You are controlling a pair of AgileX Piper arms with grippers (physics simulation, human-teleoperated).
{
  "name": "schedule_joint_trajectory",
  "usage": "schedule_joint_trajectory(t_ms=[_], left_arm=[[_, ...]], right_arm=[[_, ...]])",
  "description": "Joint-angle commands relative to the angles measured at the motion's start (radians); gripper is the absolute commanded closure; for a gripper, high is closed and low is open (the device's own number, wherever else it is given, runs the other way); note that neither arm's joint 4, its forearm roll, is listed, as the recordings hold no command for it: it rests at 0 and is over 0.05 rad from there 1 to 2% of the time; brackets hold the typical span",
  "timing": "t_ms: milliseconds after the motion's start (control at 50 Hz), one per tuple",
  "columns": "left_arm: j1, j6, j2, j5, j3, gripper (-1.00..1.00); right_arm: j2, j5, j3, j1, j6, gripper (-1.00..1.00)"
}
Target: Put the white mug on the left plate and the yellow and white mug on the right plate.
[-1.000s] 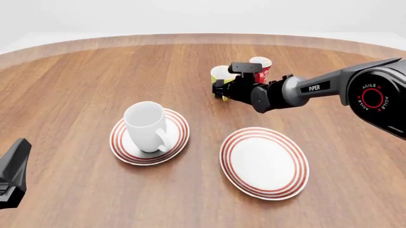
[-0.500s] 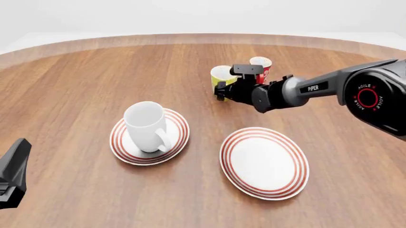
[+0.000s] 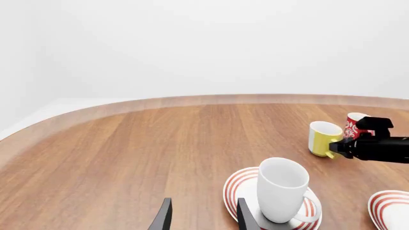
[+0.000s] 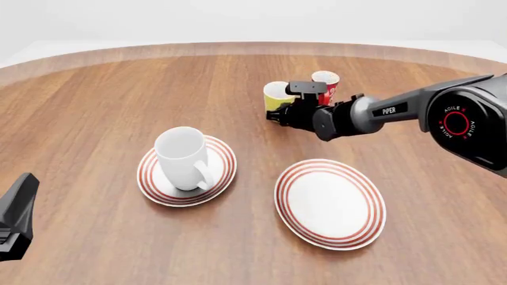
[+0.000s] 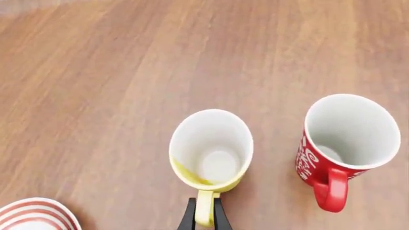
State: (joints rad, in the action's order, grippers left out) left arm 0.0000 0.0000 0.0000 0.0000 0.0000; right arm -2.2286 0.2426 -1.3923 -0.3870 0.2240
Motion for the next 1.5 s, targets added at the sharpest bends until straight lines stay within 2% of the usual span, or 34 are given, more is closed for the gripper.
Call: schedule_joint_trajectory(t_ms=[20,280,660,1500], left_arm=[[0.000,0.000,0.000,0.000,0.000,-1.00],[0.000,0.000,0.000,0.000,0.000,-1.00],[0.000,0.000,0.000,0.000,0.000,-1.00],[0.000,0.000,0.000,0.000,0.000,-1.00]], right_arm=[[0.007,0.001,0.005,-0.003,0.005,1.00],[0.065,0.009,0.046,-0.004,-0.009,1.00],[0.230,0.023,0.163,-0.030,-0.022,1.00],[0.732,0.022,0.561,-0.050,-0.028,1.00]])
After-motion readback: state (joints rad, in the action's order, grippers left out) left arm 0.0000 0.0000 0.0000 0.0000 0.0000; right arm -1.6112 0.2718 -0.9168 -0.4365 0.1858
